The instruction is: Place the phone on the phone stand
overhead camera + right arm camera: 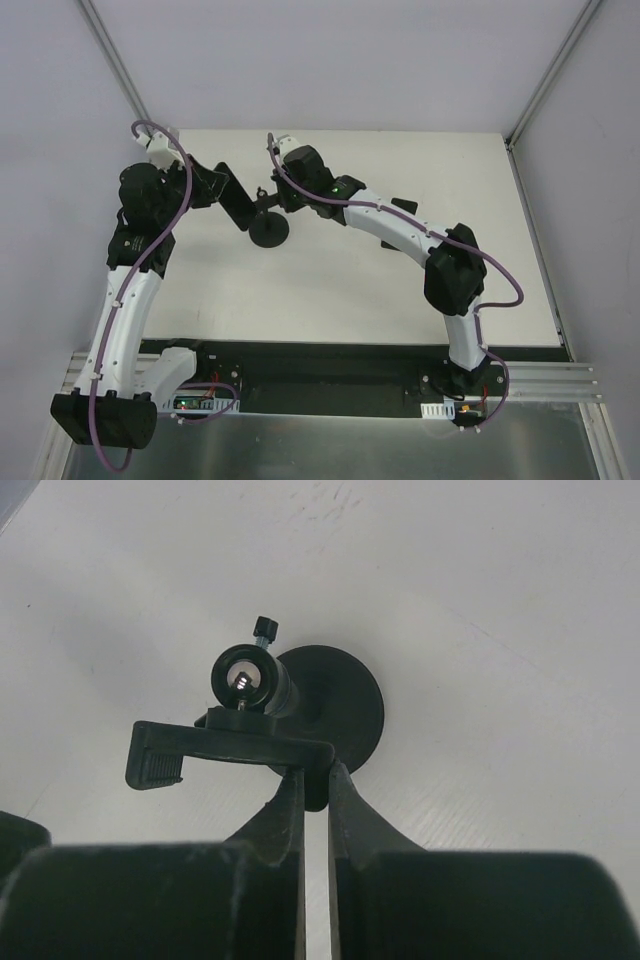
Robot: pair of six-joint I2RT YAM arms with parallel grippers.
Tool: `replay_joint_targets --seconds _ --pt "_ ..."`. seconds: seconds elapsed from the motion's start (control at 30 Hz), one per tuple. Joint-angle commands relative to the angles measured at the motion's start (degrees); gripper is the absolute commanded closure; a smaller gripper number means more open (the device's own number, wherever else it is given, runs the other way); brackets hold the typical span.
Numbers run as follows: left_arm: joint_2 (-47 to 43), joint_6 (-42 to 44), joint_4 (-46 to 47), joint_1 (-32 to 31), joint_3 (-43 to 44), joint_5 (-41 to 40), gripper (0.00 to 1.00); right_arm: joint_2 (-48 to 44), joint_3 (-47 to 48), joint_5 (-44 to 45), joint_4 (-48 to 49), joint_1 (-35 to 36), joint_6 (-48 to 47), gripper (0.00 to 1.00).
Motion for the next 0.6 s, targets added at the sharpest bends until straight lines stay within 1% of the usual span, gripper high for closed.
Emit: replay_joint_targets --seconds 0.0,0.03,0.07,0.1,0.17,0.23,0.27,0.33,0.4,0.43,0.53,0.57 --pt "2.37 -0.36 7.25 0.50 1.56 11.13 1.00 -4.16 -0.81 -3.41 -0.09 0.17 -6.34 0.99" --pt "3.95 -0.18 7.43 0.50 2.00 16.02 1.00 -5.56 -1.52 -4.02 -0.09 0.17 -7.14 0.99" --pt "4.66 0.34 7.95 0.50 2.18 17.90 1.00 -6.27 -2.13 -4.12 -0.09 0.08 -7.84 0.99" --pt "5.10 0.17 8.48 0.50 2.18 20.18 1.00 -6.88 -2.57 -6.38 -0.09 -0.01 -8.72 0.99" --pt "5.11 -0.70 12.85 0.41 1.30 25.00 1.00 -9.08 -4.77 -9.64 0.69 -0.88 -8.99 0.99" --pt "4.06 -1.15 16.20 0.41 -1.07 27.40 1.00 -11.10 -7.57 -14.19 1.48 -1.85 -9.34 0.99" --pt "3.88 -0.54 19.61 0.07 -1.77 31.76 1.00 -11.81 -8.46 -15.62 2.18 -2.38 -9.78 0.99" --pt "3.44 0.52 21.92 -0.72 -3.18 35.56 1.00 -12.95 -9.34 -19.39 1.58 -2.82 -11.88 0.99" --pt "3.09 2.88 22.37 -3.01 -3.62 36.81 1.00 -13.39 -9.43 -21.95 0.96 -3.61 -12.68 0.99" --pt "2.74 4.63 22.37 -3.97 -3.88 36.90 1.00 -13.48 -9.69 -25.35 0.87 -3.96 -13.03 0.99" --pt "2.03 8.85 22.28 -8.19 -4.67 37.51 1.00 -13.40 -9.44 -30.11 -0.52 -5.02 -14.26 0.99" --pt "1.94 9.83 22.02 -10.46 -4.85 37.52 1.00 -13.39 -9.17 -30.92 -1.06 -5.19 -14.79 0.99"
